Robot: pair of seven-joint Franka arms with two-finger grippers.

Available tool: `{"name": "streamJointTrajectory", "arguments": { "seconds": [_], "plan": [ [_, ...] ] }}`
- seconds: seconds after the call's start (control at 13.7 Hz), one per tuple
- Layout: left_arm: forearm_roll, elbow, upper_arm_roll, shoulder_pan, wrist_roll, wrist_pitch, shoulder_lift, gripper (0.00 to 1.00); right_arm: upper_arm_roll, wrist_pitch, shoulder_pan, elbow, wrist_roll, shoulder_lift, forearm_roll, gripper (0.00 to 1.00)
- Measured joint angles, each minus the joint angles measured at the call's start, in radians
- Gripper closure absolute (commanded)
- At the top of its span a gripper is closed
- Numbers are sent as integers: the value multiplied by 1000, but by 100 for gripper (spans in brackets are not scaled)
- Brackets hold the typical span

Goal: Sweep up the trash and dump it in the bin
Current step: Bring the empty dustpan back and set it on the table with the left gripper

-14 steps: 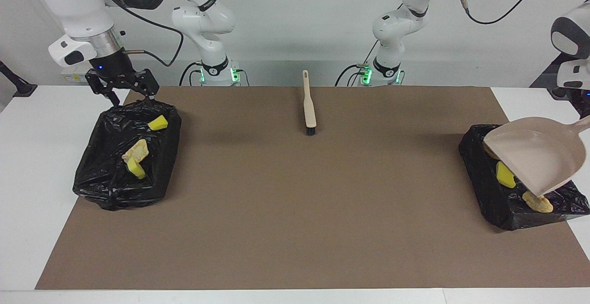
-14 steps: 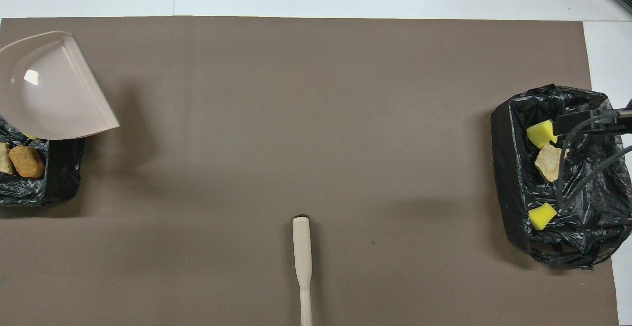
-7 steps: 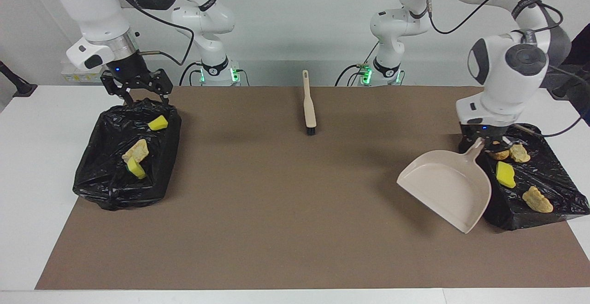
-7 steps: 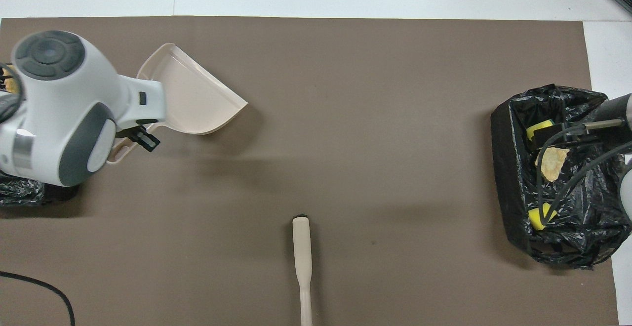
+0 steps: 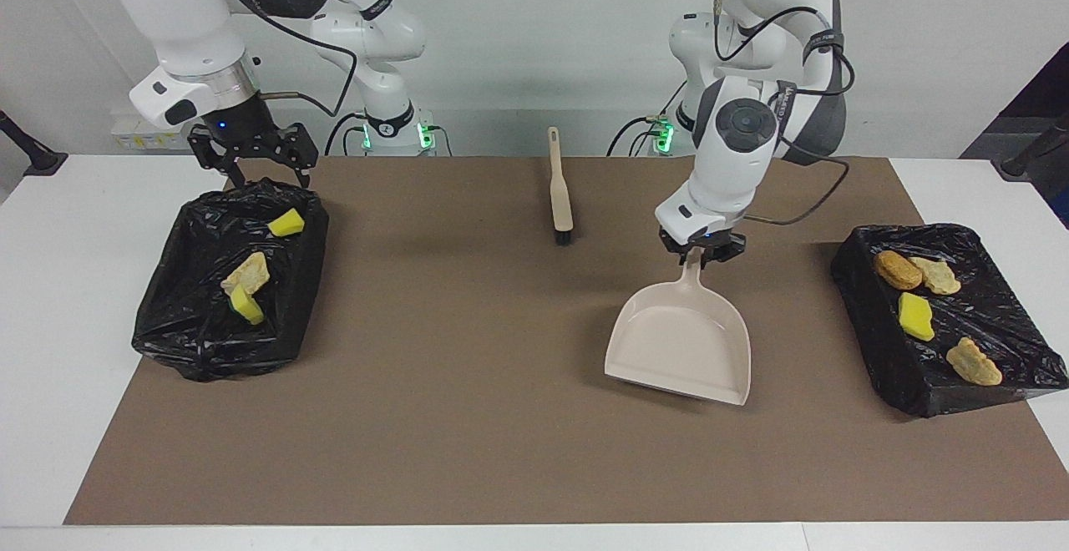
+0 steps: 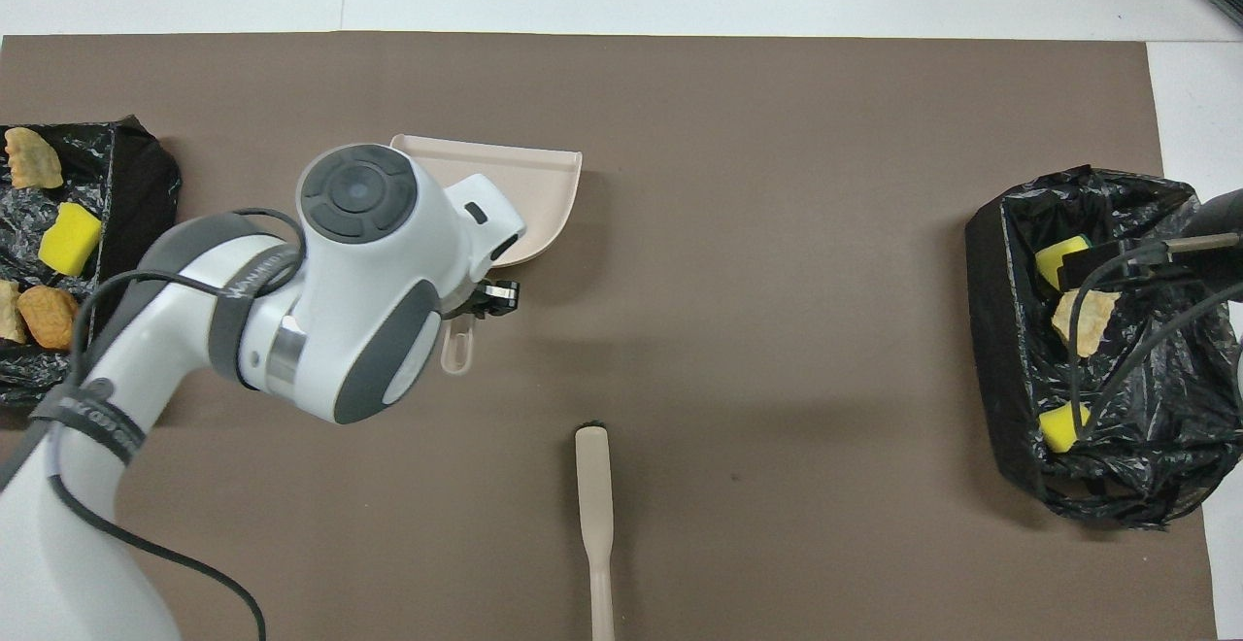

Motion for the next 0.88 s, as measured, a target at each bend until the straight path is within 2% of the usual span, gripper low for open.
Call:
{"name": "streamJointTrajectory", "arguments": {
  "seconds": [0.15, 0.37, 0.73, 0.8, 0.88],
  "plan": [
    [-18, -1, 0, -70, -89, 57, 24, 100, 0, 0, 0, 0, 0, 0, 0, 0],
    [-29, -1, 0, -150, -124, 120, 50, 100, 0, 0, 0, 0, 0, 0, 0, 0],
    [-31, -6, 3, -163, -125, 134, 88, 100, 0, 0, 0, 0, 0, 0, 0, 0],
    [-31, -10, 3, -168, -125, 134, 98, 85, 0, 0, 0, 0, 0, 0, 0, 0],
    [-31, -10, 3, -175, -125, 134, 106, 46, 0, 0, 0, 0, 0, 0, 0, 0]
  ]
}}
